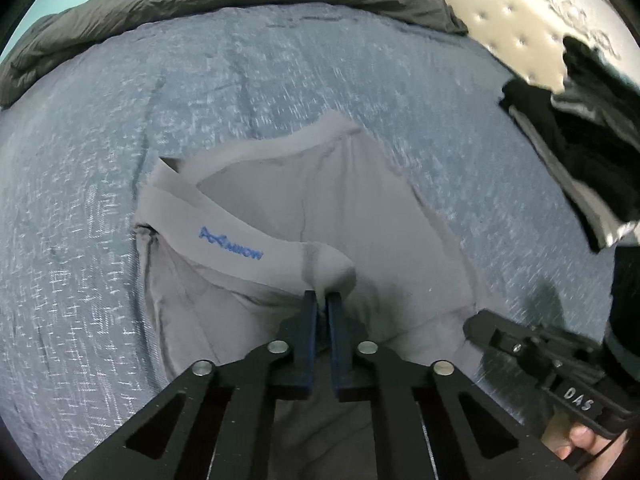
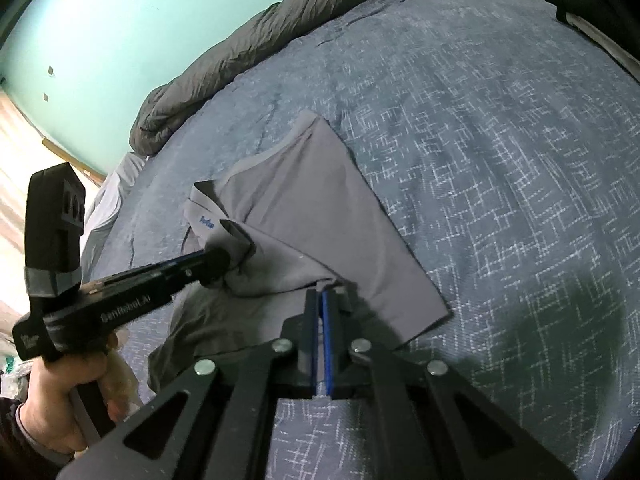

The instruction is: Fold clothes

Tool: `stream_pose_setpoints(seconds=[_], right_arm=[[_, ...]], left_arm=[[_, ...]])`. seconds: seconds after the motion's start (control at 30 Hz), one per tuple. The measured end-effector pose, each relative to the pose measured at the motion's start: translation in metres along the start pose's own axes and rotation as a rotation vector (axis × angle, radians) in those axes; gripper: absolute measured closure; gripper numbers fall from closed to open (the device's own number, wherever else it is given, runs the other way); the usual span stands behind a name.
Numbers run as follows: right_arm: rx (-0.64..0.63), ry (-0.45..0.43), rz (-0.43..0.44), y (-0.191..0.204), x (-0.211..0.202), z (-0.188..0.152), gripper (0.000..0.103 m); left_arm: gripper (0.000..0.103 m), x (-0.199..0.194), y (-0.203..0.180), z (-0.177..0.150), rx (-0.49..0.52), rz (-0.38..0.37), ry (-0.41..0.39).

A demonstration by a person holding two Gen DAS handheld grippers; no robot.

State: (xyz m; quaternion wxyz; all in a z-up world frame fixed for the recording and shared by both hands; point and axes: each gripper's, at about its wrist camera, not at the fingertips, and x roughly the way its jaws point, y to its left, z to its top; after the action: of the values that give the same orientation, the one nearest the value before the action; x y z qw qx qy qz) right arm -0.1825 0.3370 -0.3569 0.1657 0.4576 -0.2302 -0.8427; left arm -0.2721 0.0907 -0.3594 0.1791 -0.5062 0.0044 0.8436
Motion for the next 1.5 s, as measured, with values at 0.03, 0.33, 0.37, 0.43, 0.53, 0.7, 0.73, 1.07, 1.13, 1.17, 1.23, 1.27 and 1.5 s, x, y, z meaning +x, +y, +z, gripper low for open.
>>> stream_pose_setpoints(seconds=[0.03, 0.33, 0.37, 0.43, 0.53, 0.7, 0.73, 1.07, 1.13, 1.17, 1.23, 1.27, 1.5], right_arm=[[0.005, -0.004, 0.003, 0.0, -0.001, 0.001, 0.102], [0.015, -0.036, 0.021, -0.005, -0.023, 0.001, 0.102], [0.019, -0.036, 0.023, -0.006, -0.024, 0.001, 0.102], [0.026, -0.036, 0.025, -0.01, -0.024, 0.001, 0.102], [0.04, -0.036, 0.026, -0.015, -0.024, 0.002, 0.102], [0.054, -0.037, 0.026, -0.023, -0.025, 0.004, 0.102], [0.055, -0.037, 0.025, -0.025, -0.025, 0.004, 0.102], [0.081, -0.015, 0.018, -0.039, -0.017, 0.006, 0.102], [0.088, -0.003, 0.017, -0.04, -0.013, 0.005, 0.102], [0.091, -0.001, 0.016, -0.041, -0.012, 0.005, 0.102], [0.093, 0.002, 0.012, -0.042, -0.011, 0.005, 0.102], [0.093, 0.004, 0.01, -0.043, -0.011, 0.005, 0.102], [0.114, 0.01, 0.011, -0.047, -0.009, 0.004, 0.102]], left_arm=[[0.1, -0.006, 0.002, 0.003, -0.011, -0.005, -0.016], [0.1, -0.041, 0.015, 0.059, -0.119, -0.045, -0.106], [0.1, -0.04, 0.016, 0.068, -0.126, -0.044, -0.106], [0.1, -0.038, 0.017, 0.085, -0.138, -0.041, -0.101], [0.1, -0.029, 0.008, 0.106, -0.116, -0.033, -0.083], [0.1, -0.002, -0.011, 0.128, -0.109, -0.038, -0.031], [0.1, 0.003, -0.014, 0.13, -0.106, -0.037, -0.024], [0.1, 0.046, -0.025, 0.141, -0.104, 0.007, 0.024], [0.1, 0.055, -0.025, 0.142, -0.108, 0.011, 0.035], [0.1, 0.059, -0.026, 0.143, -0.11, 0.014, 0.039], [0.1, 0.066, -0.027, 0.144, -0.119, 0.02, 0.044], [0.1, 0.07, -0.027, 0.144, -0.128, 0.021, 0.046], [0.042, 0.063, -0.02, 0.142, -0.145, 0.013, -0.001]])
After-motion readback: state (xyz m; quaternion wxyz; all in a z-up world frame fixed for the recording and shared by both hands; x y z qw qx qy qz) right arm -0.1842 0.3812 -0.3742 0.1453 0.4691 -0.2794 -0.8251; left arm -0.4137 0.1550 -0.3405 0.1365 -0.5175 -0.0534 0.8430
